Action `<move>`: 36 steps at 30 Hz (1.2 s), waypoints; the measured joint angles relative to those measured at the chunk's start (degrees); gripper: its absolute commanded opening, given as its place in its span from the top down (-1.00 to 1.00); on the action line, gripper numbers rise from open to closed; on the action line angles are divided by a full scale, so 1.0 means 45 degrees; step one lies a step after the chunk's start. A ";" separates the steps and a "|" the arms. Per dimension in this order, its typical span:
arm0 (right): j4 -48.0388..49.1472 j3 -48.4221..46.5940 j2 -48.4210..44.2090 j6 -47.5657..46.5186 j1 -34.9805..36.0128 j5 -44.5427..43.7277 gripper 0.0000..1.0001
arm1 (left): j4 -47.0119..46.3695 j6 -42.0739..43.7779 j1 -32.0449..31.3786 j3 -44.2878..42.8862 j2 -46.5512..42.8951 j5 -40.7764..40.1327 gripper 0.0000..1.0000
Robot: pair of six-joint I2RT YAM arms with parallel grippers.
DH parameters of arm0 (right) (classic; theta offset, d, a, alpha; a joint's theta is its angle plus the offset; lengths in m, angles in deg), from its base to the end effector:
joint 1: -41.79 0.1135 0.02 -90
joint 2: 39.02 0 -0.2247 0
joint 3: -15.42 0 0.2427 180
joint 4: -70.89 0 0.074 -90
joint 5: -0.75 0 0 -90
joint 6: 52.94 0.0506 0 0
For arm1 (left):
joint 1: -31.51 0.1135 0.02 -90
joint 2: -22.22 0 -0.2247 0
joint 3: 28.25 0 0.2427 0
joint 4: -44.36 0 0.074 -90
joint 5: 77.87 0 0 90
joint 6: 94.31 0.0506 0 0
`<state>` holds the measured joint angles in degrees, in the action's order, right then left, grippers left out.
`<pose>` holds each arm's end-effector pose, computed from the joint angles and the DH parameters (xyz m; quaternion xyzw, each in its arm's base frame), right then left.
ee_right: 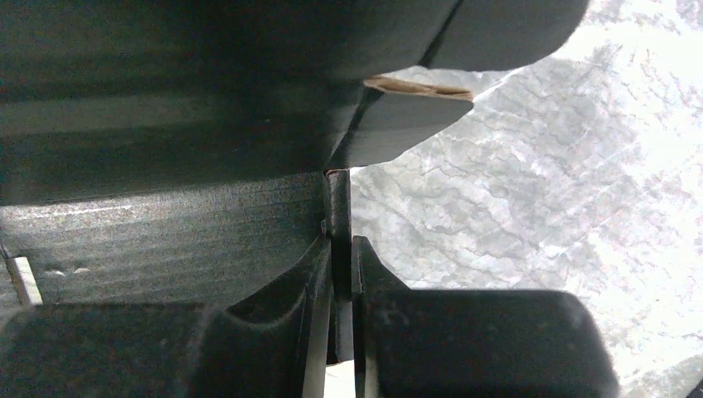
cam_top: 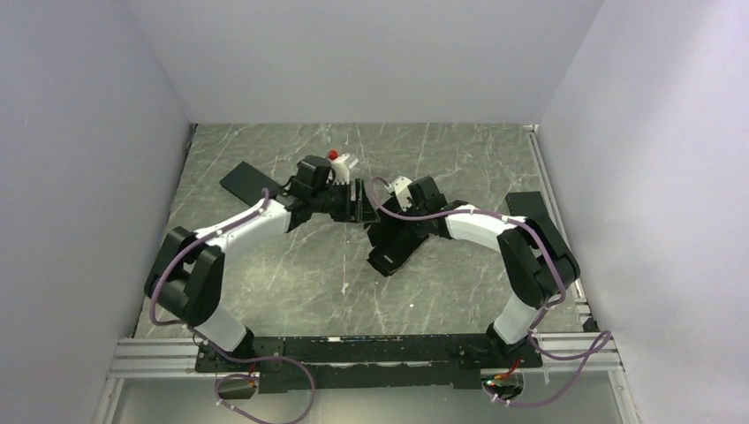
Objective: Fold the paper box
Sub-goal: Fold the paper box at the center of the board.
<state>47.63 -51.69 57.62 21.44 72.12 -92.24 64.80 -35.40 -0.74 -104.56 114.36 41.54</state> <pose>0.2883 0.1656 0.1179 -0.3621 0.8755 0.0163 0.3195 0.2887 -0.2116 0.2020 0.1234 0.8616 -0.4222 0.2531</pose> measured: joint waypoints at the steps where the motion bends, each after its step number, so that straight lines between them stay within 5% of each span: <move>1: 0.0010 0.0010 0.0000 -0.0034 0.0000 -0.0087 1.00 | -0.0136 -0.0005 0.0121 0.0369 -0.0345 -0.0078 -0.36; 9: -0.0228 -0.0141 0.0078 -0.0219 -0.0053 0.0432 0.98 | -0.1705 0.0087 0.0199 0.2866 -0.2147 -0.0165 -0.63; 18: -0.0568 -0.0330 0.0131 -0.0170 -0.0515 0.1802 0.97 | -0.4954 0.0330 -0.0155 0.5838 -0.2778 -0.0476 -0.73; 23: -0.0578 -0.0340 0.0146 -0.0160 -0.0665 0.2123 0.94 | -0.6305 0.0529 -0.0801 0.5960 -0.2395 -0.1258 -0.52; 36: -0.0661 -0.0379 0.0155 -0.0199 -0.0675 0.2142 0.75 | -0.6203 0.0714 -0.1389 0.4386 -0.0753 -0.2603 0.60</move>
<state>44.66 -53.40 58.32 20.54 69.08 -82.60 36.89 -32.19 -6.99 -84.83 110.97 29.83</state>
